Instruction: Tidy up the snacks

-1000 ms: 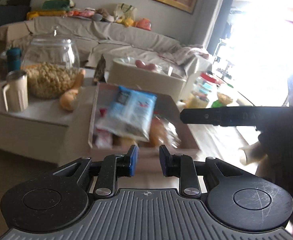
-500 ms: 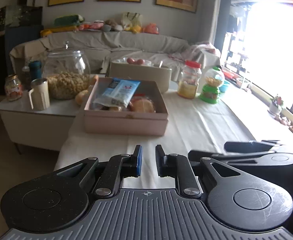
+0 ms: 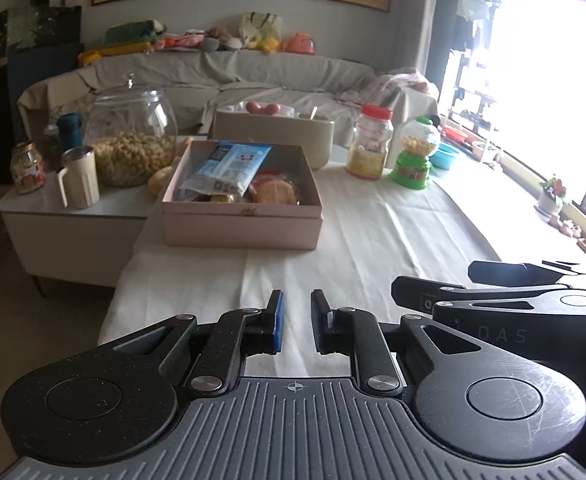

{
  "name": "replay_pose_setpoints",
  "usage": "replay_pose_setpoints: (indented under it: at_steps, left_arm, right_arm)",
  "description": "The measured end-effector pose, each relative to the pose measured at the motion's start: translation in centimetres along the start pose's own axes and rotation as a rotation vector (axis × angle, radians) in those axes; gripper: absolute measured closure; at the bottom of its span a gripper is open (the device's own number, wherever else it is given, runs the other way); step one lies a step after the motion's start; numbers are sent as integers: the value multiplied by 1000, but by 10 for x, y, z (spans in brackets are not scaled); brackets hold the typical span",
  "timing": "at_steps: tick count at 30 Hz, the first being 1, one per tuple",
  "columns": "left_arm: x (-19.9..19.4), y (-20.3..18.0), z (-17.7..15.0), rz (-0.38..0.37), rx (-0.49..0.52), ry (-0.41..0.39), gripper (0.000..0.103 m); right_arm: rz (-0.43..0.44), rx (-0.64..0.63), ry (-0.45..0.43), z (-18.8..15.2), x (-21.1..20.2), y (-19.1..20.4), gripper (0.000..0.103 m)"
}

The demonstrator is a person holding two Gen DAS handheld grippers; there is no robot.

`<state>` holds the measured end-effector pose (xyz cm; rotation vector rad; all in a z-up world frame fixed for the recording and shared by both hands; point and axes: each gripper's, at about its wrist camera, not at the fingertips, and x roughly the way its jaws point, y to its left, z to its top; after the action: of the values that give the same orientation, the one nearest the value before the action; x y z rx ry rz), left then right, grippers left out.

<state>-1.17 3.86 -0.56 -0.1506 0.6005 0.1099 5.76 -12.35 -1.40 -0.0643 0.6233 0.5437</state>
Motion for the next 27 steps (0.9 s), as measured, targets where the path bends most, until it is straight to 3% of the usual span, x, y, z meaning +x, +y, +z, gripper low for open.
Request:
replay_pose_setpoints:
  at_steps: [27]
  left_arm:
    - [0,0,-2,-24,-14,4,85]
  right_arm:
    - [-3,-19,27,-5,4,4,17]
